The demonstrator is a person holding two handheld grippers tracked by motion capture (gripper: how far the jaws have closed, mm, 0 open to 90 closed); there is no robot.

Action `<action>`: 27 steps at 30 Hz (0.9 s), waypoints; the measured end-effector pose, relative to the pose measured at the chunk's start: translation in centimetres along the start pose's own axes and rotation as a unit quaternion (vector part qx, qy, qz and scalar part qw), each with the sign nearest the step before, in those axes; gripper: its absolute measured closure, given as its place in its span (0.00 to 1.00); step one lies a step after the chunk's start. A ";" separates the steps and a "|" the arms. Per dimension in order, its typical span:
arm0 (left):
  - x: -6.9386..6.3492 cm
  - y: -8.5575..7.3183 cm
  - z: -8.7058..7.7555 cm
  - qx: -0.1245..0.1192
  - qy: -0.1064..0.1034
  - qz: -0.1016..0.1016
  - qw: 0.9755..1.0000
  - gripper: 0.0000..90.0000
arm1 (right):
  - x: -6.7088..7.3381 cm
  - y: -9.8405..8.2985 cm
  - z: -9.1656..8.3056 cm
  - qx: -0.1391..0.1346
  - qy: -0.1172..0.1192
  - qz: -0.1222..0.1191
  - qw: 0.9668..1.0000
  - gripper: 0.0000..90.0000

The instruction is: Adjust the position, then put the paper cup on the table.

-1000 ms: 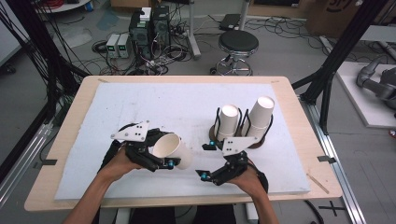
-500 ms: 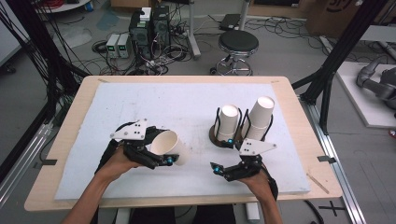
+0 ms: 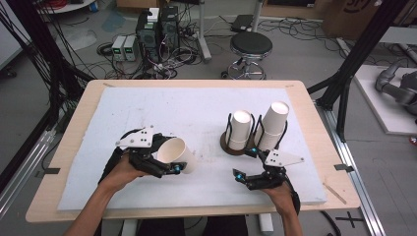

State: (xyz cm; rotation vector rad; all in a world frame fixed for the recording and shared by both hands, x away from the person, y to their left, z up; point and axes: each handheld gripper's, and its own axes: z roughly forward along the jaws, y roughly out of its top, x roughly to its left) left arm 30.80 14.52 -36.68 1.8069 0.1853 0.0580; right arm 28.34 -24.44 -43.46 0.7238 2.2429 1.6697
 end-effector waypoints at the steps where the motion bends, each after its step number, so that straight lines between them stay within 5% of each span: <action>1: 0.0 0.0 0.0 0.000 -0.001 0.000 1.000 0.33 | -0.1 -0.1 0.0 0.001 0.003 0.000 1.000 0.17; 12: 0.1 0.0 -0.1 0.001 0.002 -0.002 1.000 0.33 | -0.7 -0.7 0.2 0.031 0.002 0.011 0.999 0.17; 27: 0.0 0.1 -0.2 0.005 0.003 0.001 1.000 0.33 | -1.0 -1.3 0.2 0.033 -0.001 0.014 0.999 0.17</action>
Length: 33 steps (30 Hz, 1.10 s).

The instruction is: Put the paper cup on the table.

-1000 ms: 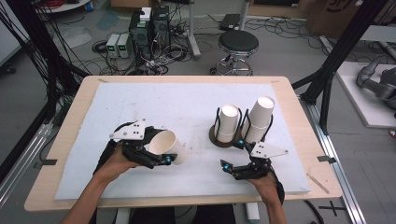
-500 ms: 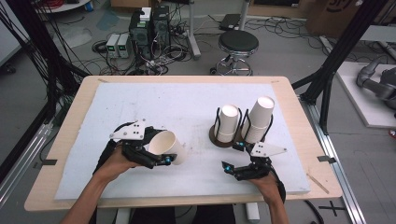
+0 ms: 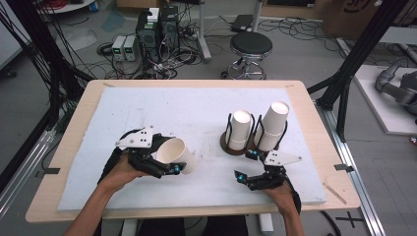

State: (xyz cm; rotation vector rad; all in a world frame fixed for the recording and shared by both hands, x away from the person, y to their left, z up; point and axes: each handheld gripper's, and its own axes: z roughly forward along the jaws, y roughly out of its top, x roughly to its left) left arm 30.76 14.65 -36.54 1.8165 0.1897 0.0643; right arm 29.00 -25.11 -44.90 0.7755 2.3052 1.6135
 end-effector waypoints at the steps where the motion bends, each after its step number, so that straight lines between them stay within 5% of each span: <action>1: 0.0 0.0 0.0 0.000 0.000 -0.001 1.000 0.33 | -0.1 0.0 0.0 -0.003 -0.001 -0.001 1.000 0.17; 16: 0.2 0.0 0.4 0.016 0.013 0.006 1.000 0.33 | -0.3 -0.2 -0.2 -0.001 -0.001 0.004 1.000 0.17; 27: 1.0 -0.9 2.2 0.066 0.025 0.004 0.998 0.33 | -0.2 -0.2 -0.1 0.006 -0.003 0.003 1.000 0.17; 33: 1.4 -1.7 3.7 0.105 0.023 0.001 0.994 0.33 | -0.2 -0.2 0.0 0.007 -0.003 0.001 1.000 0.17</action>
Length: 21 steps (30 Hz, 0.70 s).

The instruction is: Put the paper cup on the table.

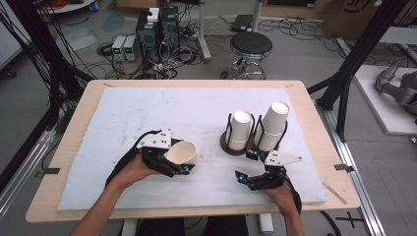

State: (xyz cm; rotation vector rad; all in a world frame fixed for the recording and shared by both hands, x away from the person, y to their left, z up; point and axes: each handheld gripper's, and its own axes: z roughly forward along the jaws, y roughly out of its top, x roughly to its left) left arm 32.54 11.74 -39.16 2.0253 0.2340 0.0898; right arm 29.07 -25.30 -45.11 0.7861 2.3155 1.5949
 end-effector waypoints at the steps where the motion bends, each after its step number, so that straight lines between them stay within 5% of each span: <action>1: 0.0 0.0 0.1 0.004 0.001 0.002 1.000 0.33 | 0.0 0.0 0.0 0.000 0.000 -0.001 1.000 0.17; 21: 1.3 0.8 3.7 0.085 0.000 0.008 0.996 0.33 | 0.1 0.1 0.3 0.012 -0.004 -0.009 1.000 0.17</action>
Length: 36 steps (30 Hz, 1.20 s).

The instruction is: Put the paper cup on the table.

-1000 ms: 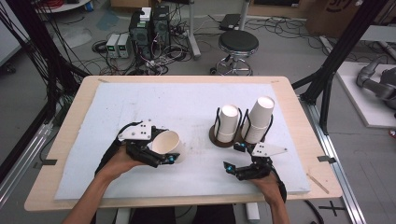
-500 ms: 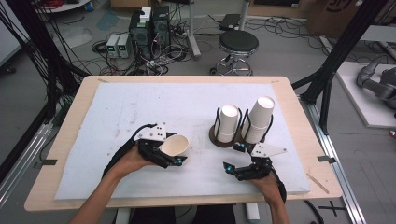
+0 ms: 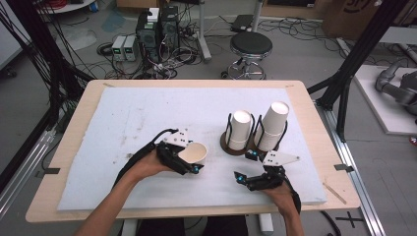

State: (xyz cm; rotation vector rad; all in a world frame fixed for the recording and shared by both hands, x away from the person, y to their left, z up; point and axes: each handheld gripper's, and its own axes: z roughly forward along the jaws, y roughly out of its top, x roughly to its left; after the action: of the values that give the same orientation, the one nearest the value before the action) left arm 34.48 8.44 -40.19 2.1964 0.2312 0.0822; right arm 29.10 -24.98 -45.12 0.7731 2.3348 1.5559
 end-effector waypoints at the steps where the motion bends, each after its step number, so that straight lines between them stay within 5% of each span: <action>1: 0.0 0.0 0.1 0.004 0.002 0.000 1.000 0.33 | 0.0 0.0 0.0 0.000 0.000 -0.001 1.000 0.17; 11: 0.2 -0.5 1.1 0.041 0.010 0.005 0.999 0.33 | 0.0 0.0 0.0 -0.001 0.000 0.002 1.000 0.17; 36: -0.1 -0.8 2.3 0.050 0.017 0.003 0.999 0.21 | -0.1 -0.1 -0.1 -0.007 0.000 0.005 1.000 0.17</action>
State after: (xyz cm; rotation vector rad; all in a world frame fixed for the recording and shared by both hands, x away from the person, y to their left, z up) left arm 34.60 7.13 -42.21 2.2957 0.2535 0.1136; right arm 29.08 -25.15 -45.15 0.7835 2.3214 1.5743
